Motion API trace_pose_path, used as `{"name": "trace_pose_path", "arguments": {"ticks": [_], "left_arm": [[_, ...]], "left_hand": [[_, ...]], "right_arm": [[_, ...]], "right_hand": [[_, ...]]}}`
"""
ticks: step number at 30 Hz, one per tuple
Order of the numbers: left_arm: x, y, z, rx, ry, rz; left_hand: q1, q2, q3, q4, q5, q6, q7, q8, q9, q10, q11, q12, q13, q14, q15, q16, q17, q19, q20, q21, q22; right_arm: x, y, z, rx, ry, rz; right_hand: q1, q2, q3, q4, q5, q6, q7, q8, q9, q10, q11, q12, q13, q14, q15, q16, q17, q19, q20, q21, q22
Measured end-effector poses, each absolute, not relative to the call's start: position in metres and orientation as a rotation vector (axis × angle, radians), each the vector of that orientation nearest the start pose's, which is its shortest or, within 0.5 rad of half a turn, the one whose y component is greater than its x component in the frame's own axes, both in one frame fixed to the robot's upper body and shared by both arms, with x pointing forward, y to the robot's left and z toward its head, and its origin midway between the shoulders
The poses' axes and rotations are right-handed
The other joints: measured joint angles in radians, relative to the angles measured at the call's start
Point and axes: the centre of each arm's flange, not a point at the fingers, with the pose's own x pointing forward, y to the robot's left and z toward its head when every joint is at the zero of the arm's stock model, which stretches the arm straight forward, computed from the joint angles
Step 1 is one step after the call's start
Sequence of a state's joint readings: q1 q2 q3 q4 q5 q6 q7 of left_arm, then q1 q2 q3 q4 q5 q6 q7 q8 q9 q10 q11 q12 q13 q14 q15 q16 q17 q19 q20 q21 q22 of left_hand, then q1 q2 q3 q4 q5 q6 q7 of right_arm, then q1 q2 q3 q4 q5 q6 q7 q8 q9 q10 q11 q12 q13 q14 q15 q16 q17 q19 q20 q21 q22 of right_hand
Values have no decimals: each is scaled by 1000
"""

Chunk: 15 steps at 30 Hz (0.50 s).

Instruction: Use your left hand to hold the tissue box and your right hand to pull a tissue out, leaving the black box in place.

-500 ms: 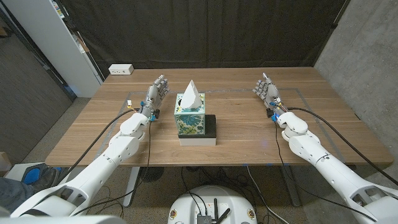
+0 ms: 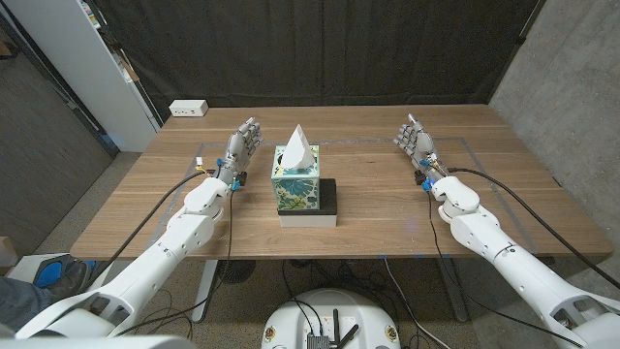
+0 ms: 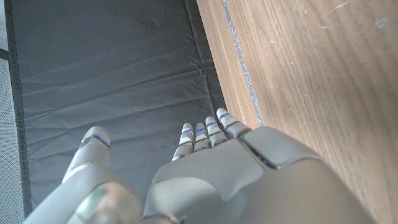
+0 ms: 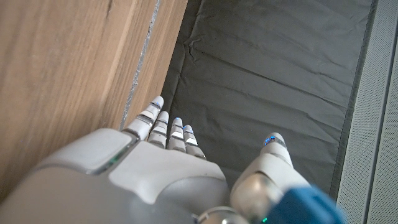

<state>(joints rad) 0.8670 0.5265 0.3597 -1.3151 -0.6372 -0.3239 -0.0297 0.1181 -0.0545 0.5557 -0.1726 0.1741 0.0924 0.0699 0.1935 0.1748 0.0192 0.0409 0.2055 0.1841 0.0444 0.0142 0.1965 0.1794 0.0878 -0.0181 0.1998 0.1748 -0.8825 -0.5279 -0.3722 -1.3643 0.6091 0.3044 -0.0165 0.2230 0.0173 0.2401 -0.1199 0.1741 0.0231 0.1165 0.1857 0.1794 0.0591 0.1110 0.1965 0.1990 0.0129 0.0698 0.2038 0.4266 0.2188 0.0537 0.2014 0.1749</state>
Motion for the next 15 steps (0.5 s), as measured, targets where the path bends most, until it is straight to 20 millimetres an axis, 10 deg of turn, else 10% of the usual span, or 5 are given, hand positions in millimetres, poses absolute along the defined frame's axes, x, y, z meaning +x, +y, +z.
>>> {"name": "trace_pose_path", "arguments": {"ticks": [15], "left_arm": [[638,302,-26,73,-683,-94]], "left_hand": [[130,22,53,-17,21,105,26,29,5,116,12,33,11,137,-5,26,5,112,18,30,5]], "right_arm": [[636,-285,-33,-2,-620,195]], "right_hand": [[0,0,4,-4,0,5,5,0,0,4,-4,0,0,6,5,4,0,7,-7,0,0]]}}
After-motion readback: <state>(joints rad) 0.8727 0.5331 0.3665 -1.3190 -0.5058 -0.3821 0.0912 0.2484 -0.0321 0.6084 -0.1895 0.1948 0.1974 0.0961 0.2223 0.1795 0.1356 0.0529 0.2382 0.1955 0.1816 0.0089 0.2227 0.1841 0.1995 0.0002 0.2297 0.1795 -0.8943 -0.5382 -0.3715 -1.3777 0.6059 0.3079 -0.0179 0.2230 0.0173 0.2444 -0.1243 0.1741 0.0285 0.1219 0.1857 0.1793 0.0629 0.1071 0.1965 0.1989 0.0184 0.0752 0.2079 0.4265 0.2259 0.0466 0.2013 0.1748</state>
